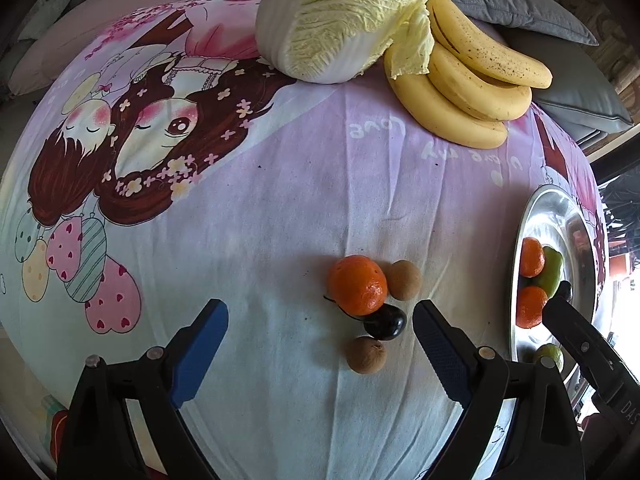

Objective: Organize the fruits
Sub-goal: 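Withdraw both open tools from the bowl toward the remaining fruits, then move both open tools over the last mandarin and dark cherry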

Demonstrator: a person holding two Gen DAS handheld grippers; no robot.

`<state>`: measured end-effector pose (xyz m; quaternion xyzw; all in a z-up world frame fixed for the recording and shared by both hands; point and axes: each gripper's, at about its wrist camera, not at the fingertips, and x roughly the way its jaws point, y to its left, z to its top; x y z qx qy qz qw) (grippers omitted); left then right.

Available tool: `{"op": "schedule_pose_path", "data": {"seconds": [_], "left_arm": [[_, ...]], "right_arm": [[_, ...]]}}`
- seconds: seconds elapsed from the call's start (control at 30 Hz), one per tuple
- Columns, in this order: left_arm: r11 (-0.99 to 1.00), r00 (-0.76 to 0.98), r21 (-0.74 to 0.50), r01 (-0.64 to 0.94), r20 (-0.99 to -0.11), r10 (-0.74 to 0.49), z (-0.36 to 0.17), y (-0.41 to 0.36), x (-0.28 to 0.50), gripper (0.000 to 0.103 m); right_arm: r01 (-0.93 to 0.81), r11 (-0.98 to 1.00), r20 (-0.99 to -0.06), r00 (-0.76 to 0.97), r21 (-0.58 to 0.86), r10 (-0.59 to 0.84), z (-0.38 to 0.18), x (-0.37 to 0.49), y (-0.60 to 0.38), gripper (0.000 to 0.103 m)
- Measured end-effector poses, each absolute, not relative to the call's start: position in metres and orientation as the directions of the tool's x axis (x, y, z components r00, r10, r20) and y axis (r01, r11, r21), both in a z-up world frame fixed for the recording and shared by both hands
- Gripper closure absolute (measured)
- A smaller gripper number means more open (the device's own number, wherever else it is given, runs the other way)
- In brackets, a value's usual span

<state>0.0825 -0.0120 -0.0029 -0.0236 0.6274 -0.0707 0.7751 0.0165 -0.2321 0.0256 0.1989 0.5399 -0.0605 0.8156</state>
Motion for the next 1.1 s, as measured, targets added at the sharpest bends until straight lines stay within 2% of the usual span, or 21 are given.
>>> {"op": "schedule_pose_path", "data": {"seconds": [0.37, 0.57, 1.1], "left_arm": [[0.996, 0.245, -0.077, 0.034, -0.966, -0.084, 0.014, 0.053, 0.081, 0.009], [0.996, 0.232, -0.094, -0.011, -0.969, -0.089, 0.011, 0.086, 0.082, 0.009], [0.982, 0.188, -0.184, -0.037, -0.967, -0.174, -0.002, 0.114, 0.098, 0.009]], "right_arm": [[0.177, 0.949, -0.910, 0.373, 0.260, 0.180, 0.019, 0.035, -0.170, 0.000], [0.133, 0.956, -0.913, 0.354, 0.263, 0.202, 0.015, 0.039, -0.153, 0.000], [0.159, 0.942, -0.916, 0.325, 0.297, 0.235, -0.003, 0.052, -0.153, 0.000]]}}
